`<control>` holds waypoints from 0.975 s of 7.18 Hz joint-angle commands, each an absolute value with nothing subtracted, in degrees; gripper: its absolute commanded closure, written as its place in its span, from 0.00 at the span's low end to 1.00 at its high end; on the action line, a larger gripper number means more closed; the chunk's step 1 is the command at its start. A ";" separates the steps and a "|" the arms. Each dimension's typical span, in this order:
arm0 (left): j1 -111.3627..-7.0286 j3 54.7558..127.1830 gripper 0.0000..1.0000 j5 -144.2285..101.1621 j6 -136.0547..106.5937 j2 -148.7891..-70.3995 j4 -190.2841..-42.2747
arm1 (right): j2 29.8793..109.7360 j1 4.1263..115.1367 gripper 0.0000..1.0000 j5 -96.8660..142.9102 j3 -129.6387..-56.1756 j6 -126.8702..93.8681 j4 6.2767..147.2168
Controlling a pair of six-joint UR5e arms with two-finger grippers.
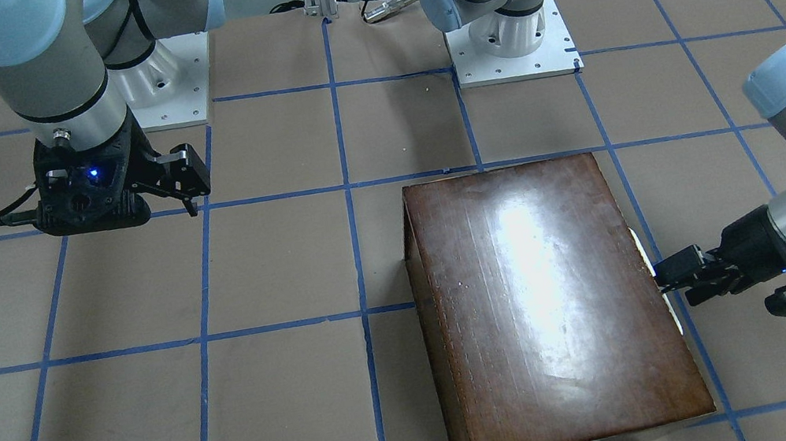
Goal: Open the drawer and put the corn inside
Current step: 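Close the left gripper on the white drawer handle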
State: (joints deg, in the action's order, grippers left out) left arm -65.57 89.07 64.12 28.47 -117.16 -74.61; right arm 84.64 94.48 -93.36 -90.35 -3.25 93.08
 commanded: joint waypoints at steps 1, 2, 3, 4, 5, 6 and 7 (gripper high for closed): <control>-65.57 89.03 0.00 64.60 30.13 -117.51 -74.62 | 84.64 94.48 0.00 -93.43 -90.35 -3.25 93.08; -65.57 88.95 0.00 64.69 30.23 -117.51 -74.62 | 84.64 94.48 0.00 -93.43 -90.35 -3.25 93.16; -65.57 88.42 0.00 64.77 30.23 -117.51 -74.62 | 84.64 94.48 0.00 -93.43 -90.35 -3.25 93.08; -65.48 88.33 0.00 64.86 30.23 -117.51 -74.62 | 84.64 94.48 0.00 -93.43 -90.35 -3.25 93.08; -65.48 88.07 0.00 64.86 30.23 -117.60 -74.71 | 84.73 94.48 0.00 -93.34 -90.35 -3.25 93.16; -65.48 88.15 0.00 64.95 31.02 -117.60 -74.71 | 84.64 94.48 0.00 -93.34 -90.35 -3.25 93.16; -65.48 88.07 0.00 66.87 31.37 -117.60 -74.62 | 84.64 94.48 0.00 -93.34 -90.35 -3.25 93.08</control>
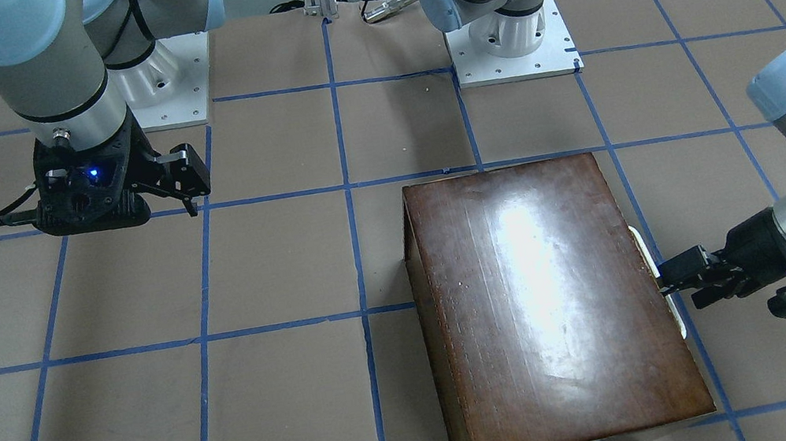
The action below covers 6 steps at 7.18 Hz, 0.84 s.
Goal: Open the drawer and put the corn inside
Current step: 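Close the left gripper on the white drawer handle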
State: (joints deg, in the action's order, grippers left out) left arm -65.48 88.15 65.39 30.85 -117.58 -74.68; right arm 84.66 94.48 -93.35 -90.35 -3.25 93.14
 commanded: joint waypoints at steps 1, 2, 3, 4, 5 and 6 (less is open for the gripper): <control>-65.48 88.07 0.00 67.67 32.33 -117.60 -74.53 | 84.64 94.48 0.00 -93.43 -90.35 -3.25 93.16; -65.39 87.98 0.00 67.76 32.69 -117.60 -74.62 | 84.64 94.48 0.00 -93.43 -90.35 -3.25 93.08; -65.30 87.98 0.00 67.76 32.87 -117.60 -74.62 | 84.64 94.48 0.00 -93.43 -90.35 -3.25 93.08; -65.22 87.98 0.00 67.76 33.57 -117.60 -74.53 | 84.64 94.48 0.00 -93.43 -90.35 -3.25 93.08; -65.13 87.98 0.00 67.76 34.53 -117.60 -74.62 | 84.73 94.48 0.00 -93.43 -90.35 -3.25 93.16; -65.04 87.89 0.00 67.76 34.63 -117.60 -74.62 | 84.64 94.48 0.00 -93.43 -90.35 -3.25 93.08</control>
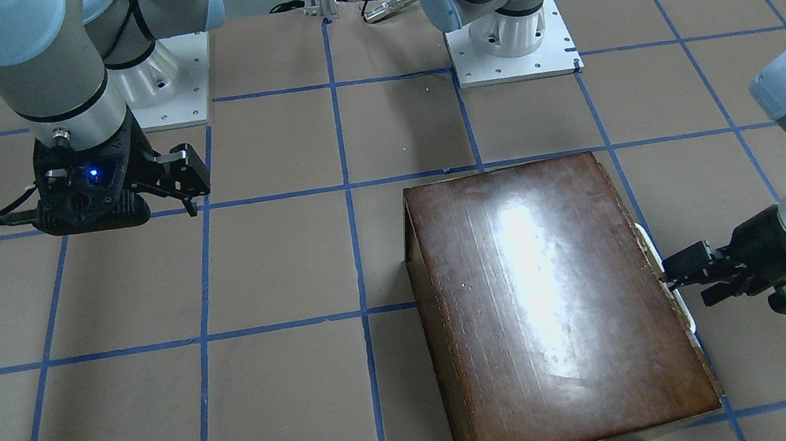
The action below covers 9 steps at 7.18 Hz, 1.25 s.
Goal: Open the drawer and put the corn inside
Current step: 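Pull the drawer outward from the cabinet with the left gripper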
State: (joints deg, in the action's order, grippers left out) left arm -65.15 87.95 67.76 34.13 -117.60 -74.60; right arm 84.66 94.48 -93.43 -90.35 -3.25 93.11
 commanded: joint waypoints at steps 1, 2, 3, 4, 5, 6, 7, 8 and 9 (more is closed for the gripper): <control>-65.04 87.19 0.00 68.29 34.72 -117.68 -74.62 | 84.64 94.48 0.00 -93.43 -90.35 -3.25 93.08; -65.04 85.71 0.00 70.55 36.11 -118.12 -75.05 | 84.64 94.48 0.00 -93.43 -90.35 -3.25 93.08; -65.04 85.35 0.00 70.66 38.39 -118.56 -74.97 | 84.73 94.48 0.00 -93.43 -90.35 -3.25 93.16; -65.04 85.17 0.00 70.75 39.63 -118.83 -74.71 | 84.64 94.48 0.00 -93.43 -90.35 -3.25 93.08; -64.95 84.30 0.00 71.01 40.42 -118.92 -74.97 | 84.73 94.48 0.00 -93.43 -90.35 -3.25 93.08; -64.95 83.33 0.00 72.58 40.60 -119.35 -75.32 | 84.73 94.48 0.00 -93.43 -90.35 -3.25 93.16; -64.95 83.06 0.00 72.77 41.30 -119.36 -75.50 | 84.64 94.48 0.00 -93.34 -90.35 -3.25 93.08; -64.60 83.06 0.00 72.86 43.40 -119.53 -75.50 | 84.64 94.48 0.00 -93.34 -90.35 -3.25 93.16; -64.34 82.97 0.00 73.47 43.50 -119.53 -75.50 | 84.64 94.48 0.00 -93.43 -90.35 -3.25 93.08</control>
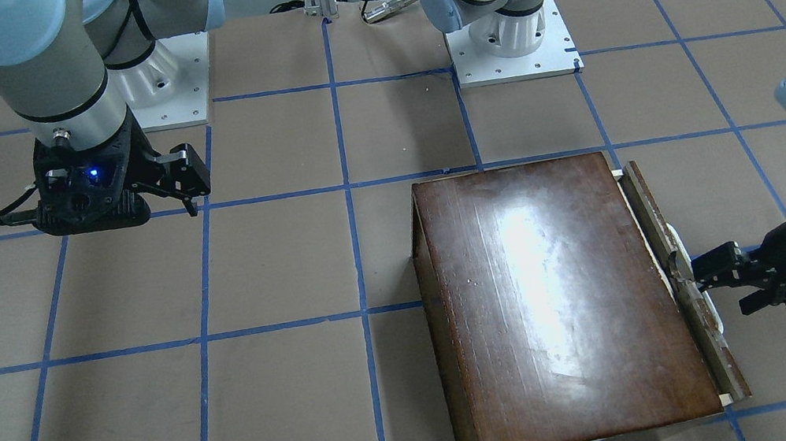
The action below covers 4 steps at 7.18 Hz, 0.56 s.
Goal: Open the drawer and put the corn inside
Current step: 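Pull the drawer outward from the cabinet with the left gripper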
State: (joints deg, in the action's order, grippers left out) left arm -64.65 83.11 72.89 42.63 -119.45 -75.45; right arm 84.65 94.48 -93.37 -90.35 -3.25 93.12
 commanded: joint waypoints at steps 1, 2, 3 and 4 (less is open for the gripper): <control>-64.25 82.79 0.00 74.09 43.85 -119.53 -75.50 | 84.64 94.48 0.00 -93.43 -90.35 -3.25 93.08; -63.99 82.44 0.00 74.27 44.99 -119.53 -75.59 | 84.73 94.48 0.00 -93.43 -90.35 -3.25 93.16; -63.11 82.35 0.00 75.22 45.70 -119.62 -75.59 | 84.64 94.48 0.00 -93.34 -90.35 -3.25 93.16; -63.02 82.09 0.00 75.32 47.62 -119.62 -75.59 | 84.64 94.48 0.00 -93.43 -90.35 -3.25 93.16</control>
